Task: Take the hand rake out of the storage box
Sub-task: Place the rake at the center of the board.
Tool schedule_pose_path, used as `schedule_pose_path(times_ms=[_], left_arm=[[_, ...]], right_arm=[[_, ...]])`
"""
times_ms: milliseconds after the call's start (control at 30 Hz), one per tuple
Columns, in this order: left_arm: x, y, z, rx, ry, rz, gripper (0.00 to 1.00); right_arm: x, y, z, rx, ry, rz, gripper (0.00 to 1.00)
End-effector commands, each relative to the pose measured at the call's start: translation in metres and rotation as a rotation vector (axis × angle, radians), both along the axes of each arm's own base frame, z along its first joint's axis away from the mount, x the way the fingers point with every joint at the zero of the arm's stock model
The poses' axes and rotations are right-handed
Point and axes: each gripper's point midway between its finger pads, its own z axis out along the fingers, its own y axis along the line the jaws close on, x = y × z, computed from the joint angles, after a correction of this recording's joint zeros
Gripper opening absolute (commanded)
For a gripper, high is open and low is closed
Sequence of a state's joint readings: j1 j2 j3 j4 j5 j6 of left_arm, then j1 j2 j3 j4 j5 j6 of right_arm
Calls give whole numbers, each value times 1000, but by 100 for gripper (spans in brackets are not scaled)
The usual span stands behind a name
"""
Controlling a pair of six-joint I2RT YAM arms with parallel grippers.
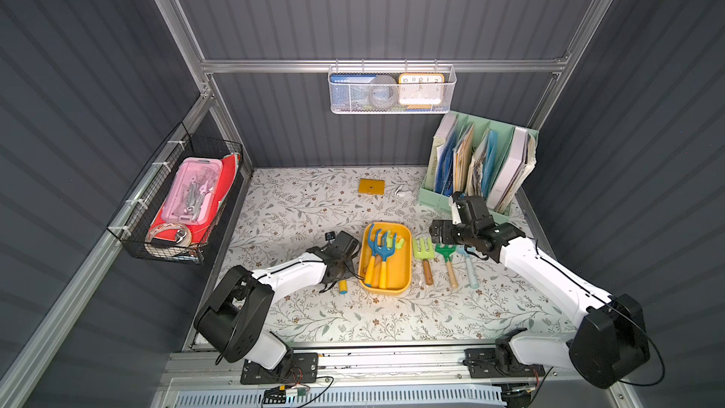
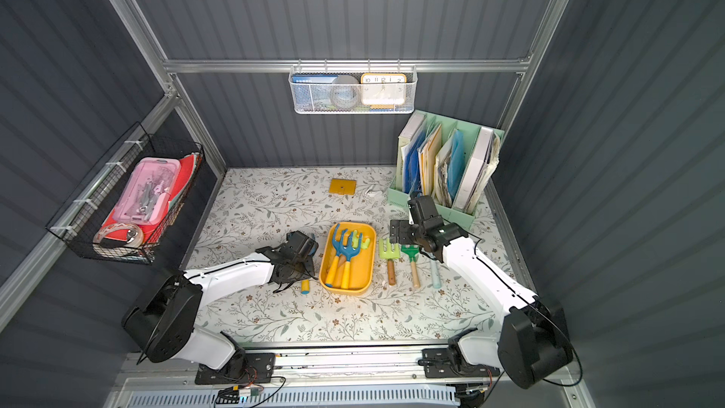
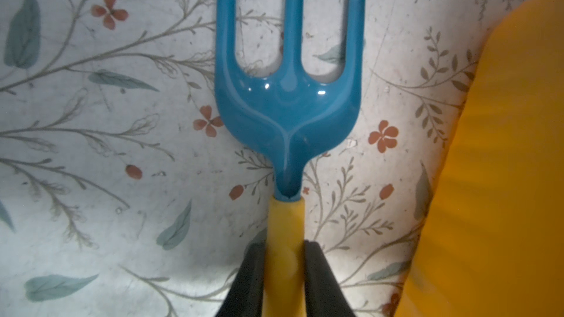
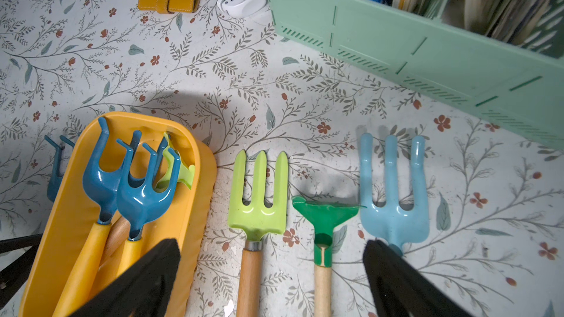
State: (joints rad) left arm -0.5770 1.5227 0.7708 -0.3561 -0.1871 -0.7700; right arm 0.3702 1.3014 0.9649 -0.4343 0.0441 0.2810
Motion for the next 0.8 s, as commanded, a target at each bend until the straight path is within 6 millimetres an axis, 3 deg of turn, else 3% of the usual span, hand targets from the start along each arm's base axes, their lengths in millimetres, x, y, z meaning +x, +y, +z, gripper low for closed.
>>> schedule_pose_path(times_ms=[0, 533, 767], left_arm=[[3, 3, -7, 44, 13, -31, 23], [19, -11, -8, 46, 28, -167, 21], [21, -8, -5, 70, 43, -191, 23]], right_arm=[[1, 2, 2, 16, 1, -6, 99], [0, 2, 3, 12, -1, -5, 99], [1, 2, 3, 14, -2, -4, 99]])
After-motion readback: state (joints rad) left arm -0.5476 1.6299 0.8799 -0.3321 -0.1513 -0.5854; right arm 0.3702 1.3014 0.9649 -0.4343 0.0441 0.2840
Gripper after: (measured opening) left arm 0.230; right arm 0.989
